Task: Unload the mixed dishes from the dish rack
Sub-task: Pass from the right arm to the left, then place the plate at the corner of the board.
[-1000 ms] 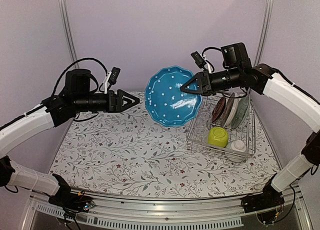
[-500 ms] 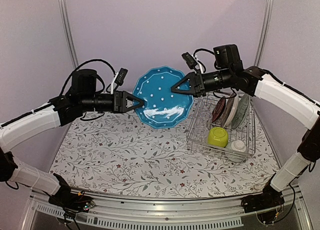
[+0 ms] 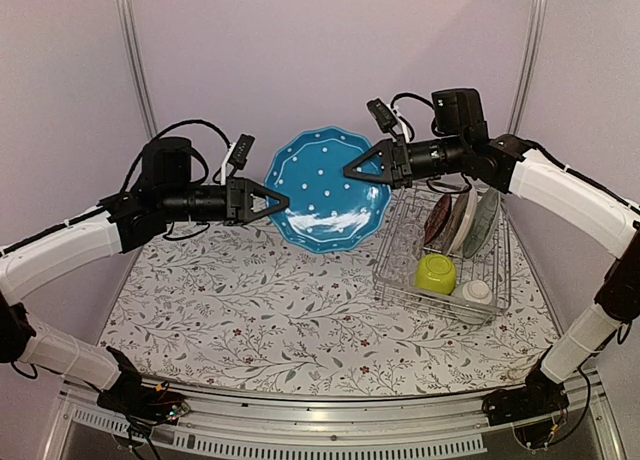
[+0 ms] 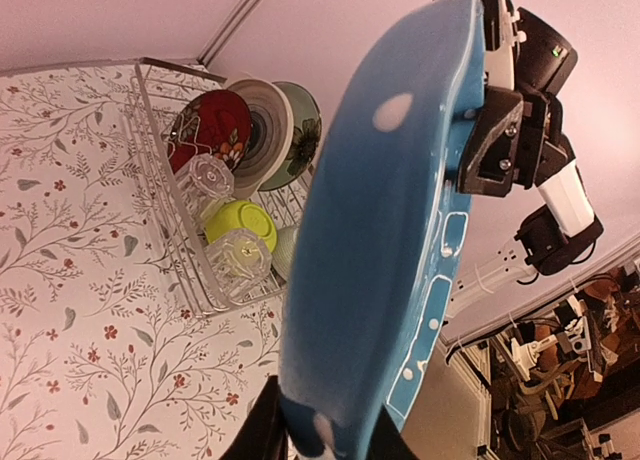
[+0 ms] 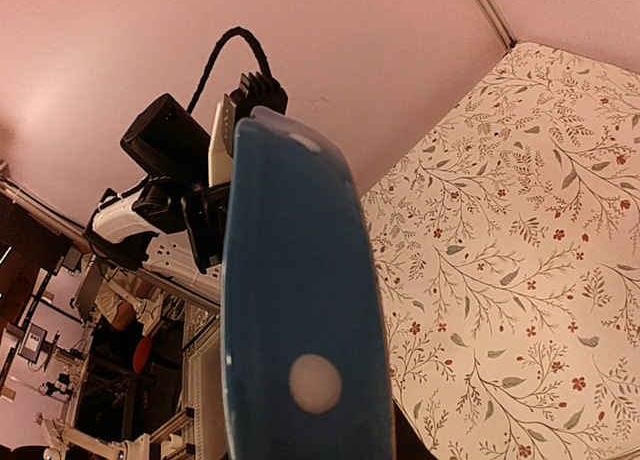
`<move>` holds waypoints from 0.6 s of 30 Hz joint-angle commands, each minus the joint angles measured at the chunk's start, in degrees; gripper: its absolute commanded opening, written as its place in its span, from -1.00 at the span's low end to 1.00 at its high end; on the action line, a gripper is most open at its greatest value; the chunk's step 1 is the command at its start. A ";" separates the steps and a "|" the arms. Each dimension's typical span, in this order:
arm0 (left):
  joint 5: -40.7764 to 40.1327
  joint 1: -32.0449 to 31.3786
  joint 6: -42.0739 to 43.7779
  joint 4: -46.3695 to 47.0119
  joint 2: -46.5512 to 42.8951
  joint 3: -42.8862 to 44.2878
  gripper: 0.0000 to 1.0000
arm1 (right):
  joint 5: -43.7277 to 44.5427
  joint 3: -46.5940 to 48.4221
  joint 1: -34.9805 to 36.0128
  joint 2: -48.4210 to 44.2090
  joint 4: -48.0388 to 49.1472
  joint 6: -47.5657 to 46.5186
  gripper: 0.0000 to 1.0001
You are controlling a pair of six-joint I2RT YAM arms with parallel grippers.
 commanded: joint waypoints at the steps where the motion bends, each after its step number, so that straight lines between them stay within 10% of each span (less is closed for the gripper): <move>1: 2.22 -1.44 0.53 6.39 1.01 -0.29 -1.00 | -1.75 -0.04 1.66 -0.23 5.87 2.38 -0.48; 18: 0.72 0.35 -2.82 11.17 -1.21 -3.76 -1.00 | 4.25 -0.76 -0.54 0.29 3.65 3.17 0.71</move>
